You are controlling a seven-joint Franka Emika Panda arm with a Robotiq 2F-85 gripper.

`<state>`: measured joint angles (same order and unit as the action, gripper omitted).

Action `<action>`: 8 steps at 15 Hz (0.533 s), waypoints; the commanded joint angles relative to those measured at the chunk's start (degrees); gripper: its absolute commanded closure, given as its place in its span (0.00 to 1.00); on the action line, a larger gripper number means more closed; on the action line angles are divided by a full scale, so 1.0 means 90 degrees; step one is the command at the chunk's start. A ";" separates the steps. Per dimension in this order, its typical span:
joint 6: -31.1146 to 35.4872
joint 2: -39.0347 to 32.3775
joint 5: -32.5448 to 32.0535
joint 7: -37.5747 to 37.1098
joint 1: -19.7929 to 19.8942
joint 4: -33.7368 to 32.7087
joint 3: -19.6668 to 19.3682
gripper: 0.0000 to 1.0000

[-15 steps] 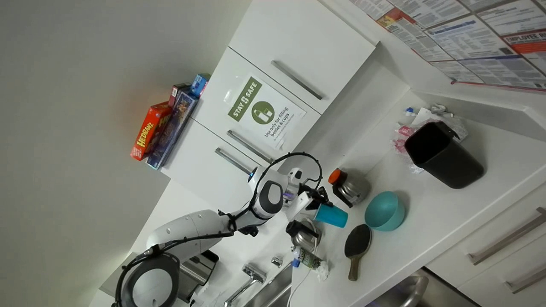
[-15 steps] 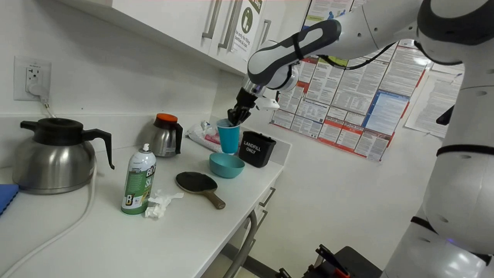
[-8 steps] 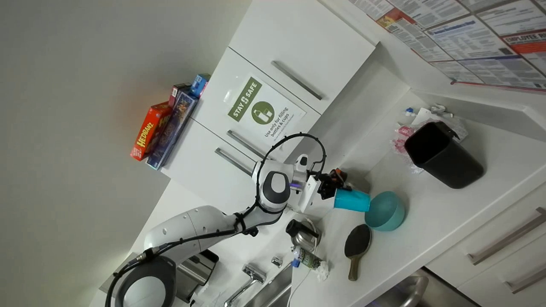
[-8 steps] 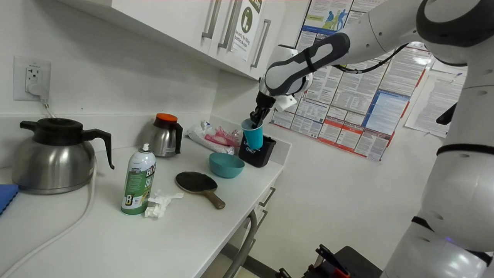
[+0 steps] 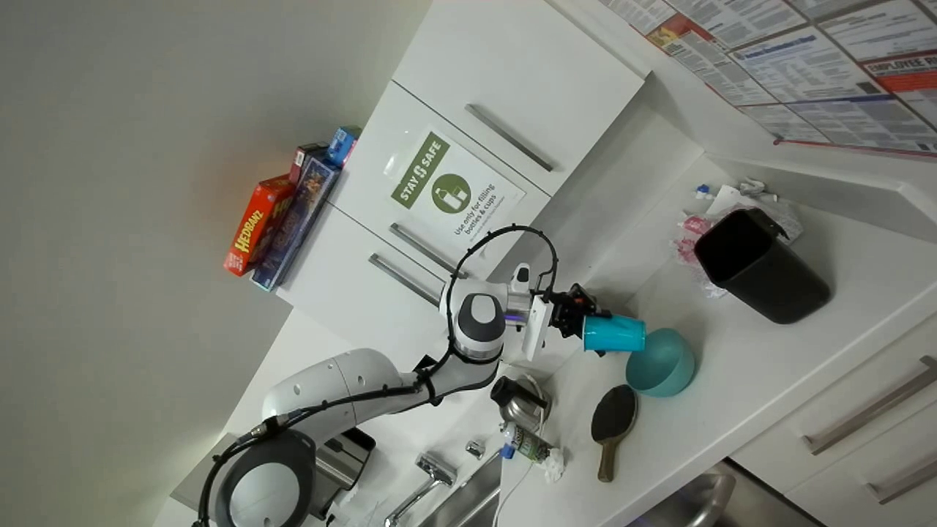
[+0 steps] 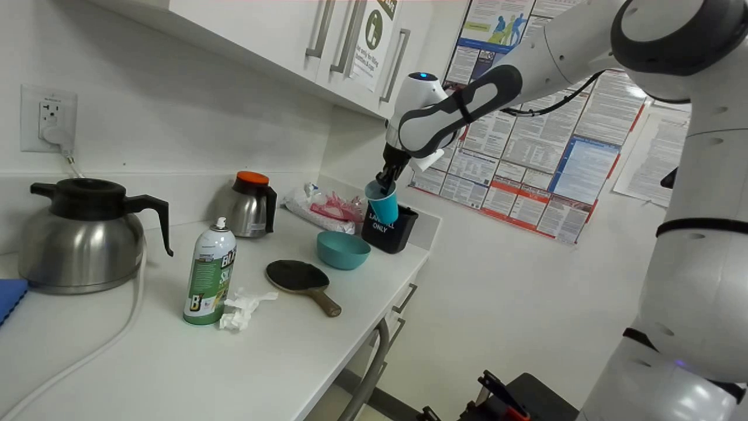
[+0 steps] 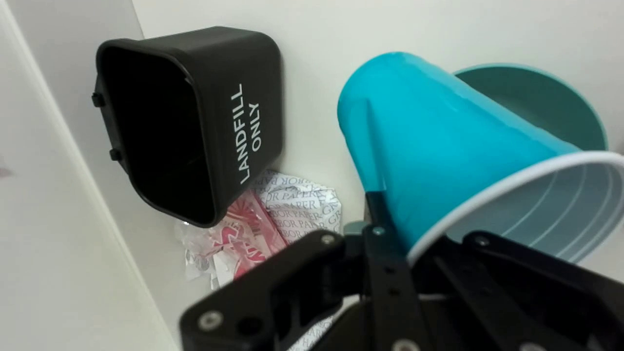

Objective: Move the candies from the cup to the bowl

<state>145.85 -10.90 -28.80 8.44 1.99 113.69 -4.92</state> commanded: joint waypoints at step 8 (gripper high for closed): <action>0.0539 -0.0895 -0.2982 -0.1586 -0.0483 -0.0637 -0.0391 0.99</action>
<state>148.63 -15.79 -45.45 0.79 0.25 111.26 -6.18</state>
